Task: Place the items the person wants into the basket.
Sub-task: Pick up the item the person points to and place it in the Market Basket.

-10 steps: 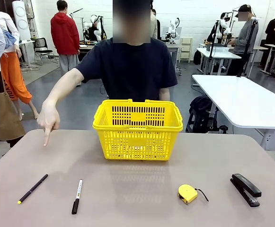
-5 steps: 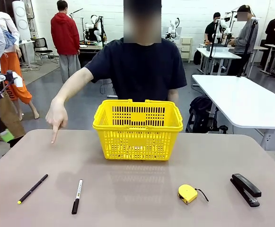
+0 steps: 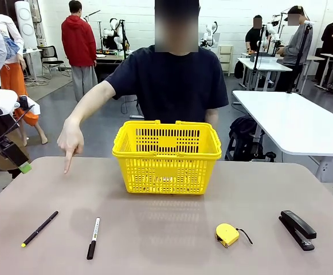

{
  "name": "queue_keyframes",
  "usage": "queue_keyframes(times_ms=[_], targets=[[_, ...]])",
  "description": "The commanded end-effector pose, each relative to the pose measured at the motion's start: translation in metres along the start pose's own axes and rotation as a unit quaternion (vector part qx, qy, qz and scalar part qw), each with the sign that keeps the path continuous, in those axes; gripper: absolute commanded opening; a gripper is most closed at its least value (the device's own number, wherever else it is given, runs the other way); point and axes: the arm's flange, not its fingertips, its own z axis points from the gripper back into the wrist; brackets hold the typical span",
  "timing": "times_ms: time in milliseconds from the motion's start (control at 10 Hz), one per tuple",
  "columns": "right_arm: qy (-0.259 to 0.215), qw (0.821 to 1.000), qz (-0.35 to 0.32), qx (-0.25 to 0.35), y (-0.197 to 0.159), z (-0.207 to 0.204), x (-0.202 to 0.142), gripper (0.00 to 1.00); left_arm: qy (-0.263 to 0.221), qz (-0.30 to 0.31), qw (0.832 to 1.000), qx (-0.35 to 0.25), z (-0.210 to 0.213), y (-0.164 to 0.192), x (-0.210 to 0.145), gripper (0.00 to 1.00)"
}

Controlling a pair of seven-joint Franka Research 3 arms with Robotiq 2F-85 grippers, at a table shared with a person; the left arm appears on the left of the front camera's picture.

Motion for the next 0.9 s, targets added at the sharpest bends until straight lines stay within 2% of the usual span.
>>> queue_keyframes(times_ms=[0,400,600,800], targets=[[-0.004,1.000,0.006,0.011,-0.001,-0.001,-0.001,1.00,-0.002,-0.003,1.000,-0.007,0.010,-0.002,-0.003,1.00],[-0.004,1.000,0.006,0.011,-0.001,-0.001,-0.001,1.00,-0.009,-0.002,1.000,-0.008,0.008,-0.002,-0.002,1.00],[-0.004,1.000,0.006,0.011,-0.001,-0.001,-0.001,1.00,0.000,0.050,0.998,-0.025,-0.027,-0.029,-0.006,1.00],[-0.004,1.000,0.006,0.011,-0.001,-0.001,-0.001,1.00,0.038,0.088,0.995,-0.017,-0.060,-0.049,-0.009,1.00]])
